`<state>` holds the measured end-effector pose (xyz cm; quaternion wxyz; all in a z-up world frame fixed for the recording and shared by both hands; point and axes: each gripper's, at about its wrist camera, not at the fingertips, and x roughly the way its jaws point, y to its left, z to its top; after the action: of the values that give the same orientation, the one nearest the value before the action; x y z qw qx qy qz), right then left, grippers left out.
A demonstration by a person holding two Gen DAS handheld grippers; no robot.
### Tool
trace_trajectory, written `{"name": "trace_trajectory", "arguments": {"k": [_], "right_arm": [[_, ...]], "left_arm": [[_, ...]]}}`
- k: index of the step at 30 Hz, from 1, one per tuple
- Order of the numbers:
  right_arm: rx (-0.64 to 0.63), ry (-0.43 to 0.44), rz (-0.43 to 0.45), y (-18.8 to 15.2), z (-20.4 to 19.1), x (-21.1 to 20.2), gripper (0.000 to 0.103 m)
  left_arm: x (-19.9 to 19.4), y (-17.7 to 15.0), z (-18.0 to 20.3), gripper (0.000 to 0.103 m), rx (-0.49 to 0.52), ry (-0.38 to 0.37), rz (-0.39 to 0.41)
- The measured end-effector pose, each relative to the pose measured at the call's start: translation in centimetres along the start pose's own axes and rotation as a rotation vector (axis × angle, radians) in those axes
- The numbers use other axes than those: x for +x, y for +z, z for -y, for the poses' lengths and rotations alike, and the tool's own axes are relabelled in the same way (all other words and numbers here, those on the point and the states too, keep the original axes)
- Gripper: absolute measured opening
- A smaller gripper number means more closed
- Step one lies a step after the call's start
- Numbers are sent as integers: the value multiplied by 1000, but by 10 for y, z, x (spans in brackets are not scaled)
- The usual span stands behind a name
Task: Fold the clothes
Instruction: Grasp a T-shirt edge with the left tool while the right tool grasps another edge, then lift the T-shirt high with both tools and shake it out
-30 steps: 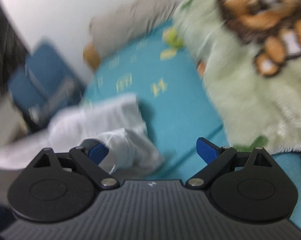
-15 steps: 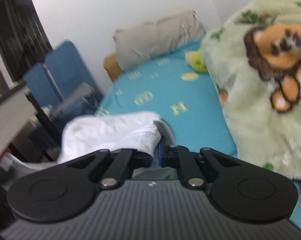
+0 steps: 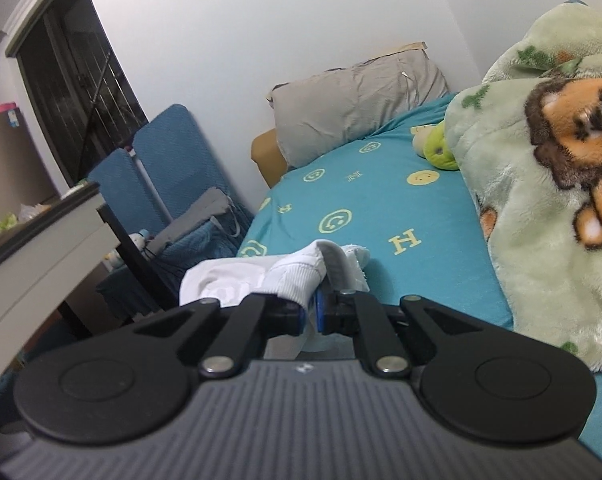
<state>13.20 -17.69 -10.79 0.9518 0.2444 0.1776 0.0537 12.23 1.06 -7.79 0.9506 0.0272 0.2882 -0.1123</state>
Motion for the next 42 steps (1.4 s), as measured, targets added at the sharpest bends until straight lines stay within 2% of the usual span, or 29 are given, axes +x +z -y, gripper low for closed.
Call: {"name": "trace_trajectory", "arguments": {"k": [3,8,13,18,19,22,25,26,28,33,36,38,40,42], "right_arm": [[19,30,20,1,0,-4,9],[36,43,69,4,1,-11,9],[42,-51,24,1,10,-1,9],[18,-176,-128,-12,19,21,9],[31,-176,-136,-15,22,22,9],[38,-139,-97,-14,20,15,9],[14,-72,-20,-10,9,2,9],[2,-58,3,-9,6,-1,9],[-28,-84,16,-9,3,-2,9],[-38,-232,-47,-15,17,17,11],[-59,-285,-93,-22,23,29,19],[-79,-331,-126,-27,26,36,50],[-95,-377,-162,-32,30,43,64],[-90,-385,-226,-38,38,50,63]], "left_arm": [[9,-2,8,63,22,20,3],[17,-8,-3,72,-94,114,1],[24,-9,-22,72,-127,233,-58],[24,-10,-22,71,-129,207,-84],[24,-10,-19,72,-116,200,-77],[28,-11,-8,73,-68,166,-65],[38,-14,-1,74,-40,159,-73],[43,-15,0,74,-36,182,-86],[37,-13,-6,74,-60,221,-56],[21,-8,-22,79,-124,317,24],[10,-3,-27,79,-143,365,81],[-1,1,-22,79,-128,381,134],[-6,5,-20,80,-135,376,154],[-10,7,-19,80,-145,370,165]]}}
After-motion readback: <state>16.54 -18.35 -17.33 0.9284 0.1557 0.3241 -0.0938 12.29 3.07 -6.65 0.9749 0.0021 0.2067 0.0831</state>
